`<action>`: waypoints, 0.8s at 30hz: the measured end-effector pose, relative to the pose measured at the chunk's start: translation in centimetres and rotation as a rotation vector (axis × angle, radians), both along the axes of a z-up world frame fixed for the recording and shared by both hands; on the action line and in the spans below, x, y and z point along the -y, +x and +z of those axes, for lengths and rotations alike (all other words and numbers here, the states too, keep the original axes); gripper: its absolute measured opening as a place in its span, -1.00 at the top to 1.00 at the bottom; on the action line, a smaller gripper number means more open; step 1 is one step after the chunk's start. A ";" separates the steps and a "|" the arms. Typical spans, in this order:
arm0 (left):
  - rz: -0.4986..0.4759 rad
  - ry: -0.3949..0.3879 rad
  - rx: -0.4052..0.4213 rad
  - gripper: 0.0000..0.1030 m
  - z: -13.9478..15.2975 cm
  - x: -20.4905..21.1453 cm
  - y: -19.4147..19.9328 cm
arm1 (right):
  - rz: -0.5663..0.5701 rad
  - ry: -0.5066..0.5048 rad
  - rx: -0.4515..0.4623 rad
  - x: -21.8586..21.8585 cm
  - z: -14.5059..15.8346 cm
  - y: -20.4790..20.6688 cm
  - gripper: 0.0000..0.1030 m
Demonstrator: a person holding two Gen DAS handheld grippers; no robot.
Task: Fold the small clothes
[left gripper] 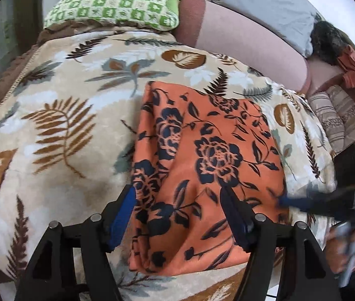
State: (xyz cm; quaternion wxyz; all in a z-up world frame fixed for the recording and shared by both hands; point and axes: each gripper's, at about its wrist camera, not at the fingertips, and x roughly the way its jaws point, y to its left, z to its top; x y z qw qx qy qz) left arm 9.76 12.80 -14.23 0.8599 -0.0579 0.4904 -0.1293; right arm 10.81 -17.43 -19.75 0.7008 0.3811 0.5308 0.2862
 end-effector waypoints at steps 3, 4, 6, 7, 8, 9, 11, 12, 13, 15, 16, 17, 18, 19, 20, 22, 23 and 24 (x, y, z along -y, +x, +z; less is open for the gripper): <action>0.022 0.032 0.019 -0.36 0.7 -0.2 -0.5 | -0.042 0.025 0.006 0.3 1.2 -0.7 -0.48; 0.022 0.039 0.032 -0.39 0.8 -0.2 -0.7 | -0.040 -0.003 0.034 0.3 2.7 -1.0 -0.48; 0.028 0.059 0.043 -0.41 1.0 -0.1 -0.7 | -0.010 0.009 0.104 -0.2 4.8 -1.5 -0.49; 0.030 0.060 0.045 -0.41 1.0 0.0 -0.7 | 0.001 0.020 0.121 -0.3 5.1 -1.6 -0.49; 0.031 0.054 0.044 -0.42 1.0 0.0 -0.7 | 0.004 0.013 0.137 -0.5 5.1 -1.7 -0.51; 0.032 0.052 0.040 -0.42 0.9 0.0 -0.6 | -0.003 -0.013 0.128 -0.6 4.6 -1.5 -0.59; 0.032 0.053 0.032 -0.42 0.7 0.1 -0.5 | -0.002 -0.074 -0.006 -1.1 0.3 -0.3 -0.65; 0.030 0.053 0.027 -0.43 0.5 0.0 -0.5 | -0.022 -0.042 -0.007 -0.4 0.2 -0.6 -0.64; 0.027 0.057 0.021 -0.44 0.4 -0.1 -0.4 | -0.046 -0.019 0.011 -0.1 1.1 -0.9 -0.64; 0.033 0.047 0.026 -0.57 0.2 -0.8 -0.4 | -0.056 -0.053 0.051 0.1 2.9 -1.3 -0.64; 0.052 0.030 0.026 -0.63 0.1 -1.4 -0.1 | -0.067 -0.079 0.092 0.4 4.0 -1.6 -0.64; 0.068 0.017 0.020 -0.64 0.0 -1.8 0.0 | -0.077 -0.103 0.131 0.9 4.9 -1.6 -0.65; 0.083 -0.004 0.011 -0.64 -0.2 -2.3 0.3 | -0.090 -0.120 0.146 1.6 5.3 -1.5 -0.65; 0.094 -0.029 -0.001 -0.66 -0.4 -2.7 0.7 | -0.109 -0.145 0.146 2.6 5.4 -1.4 -0.68; 0.097 -0.052 -0.014 -0.67 -0.7 -2.9 1.3 | -0.135 -0.179 0.126 3.7 5.1 -1.0 -0.71; 0.073 -0.092 -0.032 -0.67 -1.4 -3.1 2.7 | -0.171 -0.189 0.091 4.9 3.9 -0.2 -0.71; 0.072 -0.102 -0.046 -0.68 -1.9 -3.1 3.6 | -0.170 -0.176 0.072 5.0 3.0 0.7 -0.72; 0.080 -0.098 -0.067 -0.69 -2.7 -3.3 4.5 | -0.166 -0.181 0.061 5.0 2.5 1.0 -0.72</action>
